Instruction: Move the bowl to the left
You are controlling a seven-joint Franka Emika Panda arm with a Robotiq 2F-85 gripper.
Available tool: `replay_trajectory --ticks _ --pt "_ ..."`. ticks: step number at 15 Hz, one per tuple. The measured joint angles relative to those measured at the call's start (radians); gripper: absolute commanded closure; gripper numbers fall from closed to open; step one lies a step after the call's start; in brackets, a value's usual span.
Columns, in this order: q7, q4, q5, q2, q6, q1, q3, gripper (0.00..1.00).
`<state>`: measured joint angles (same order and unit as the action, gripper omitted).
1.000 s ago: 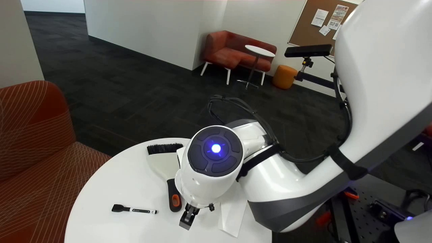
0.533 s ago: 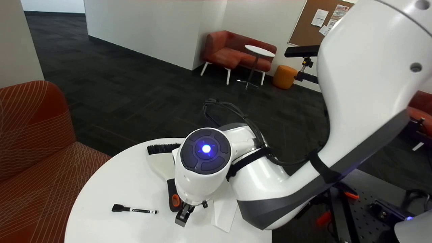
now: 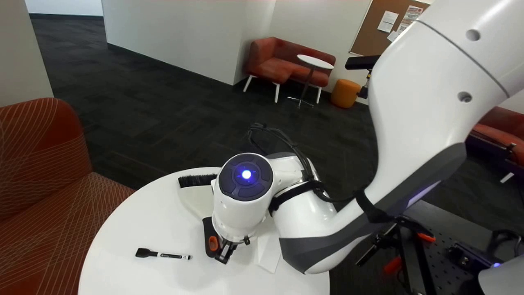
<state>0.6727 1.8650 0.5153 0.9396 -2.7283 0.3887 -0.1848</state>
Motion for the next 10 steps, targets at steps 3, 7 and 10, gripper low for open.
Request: replay_trajectory --ticks 3,7,10 --pt "-0.021 0.000 -0.035 0.004 -0.021 0.007 -0.015 0.88" --pt "-0.022 0.001 -0.078 0.004 -0.024 0.036 -0.036 1.00" --pt "-0.020 0.018 -0.111 -0.003 -0.024 0.070 -0.057 0.98"
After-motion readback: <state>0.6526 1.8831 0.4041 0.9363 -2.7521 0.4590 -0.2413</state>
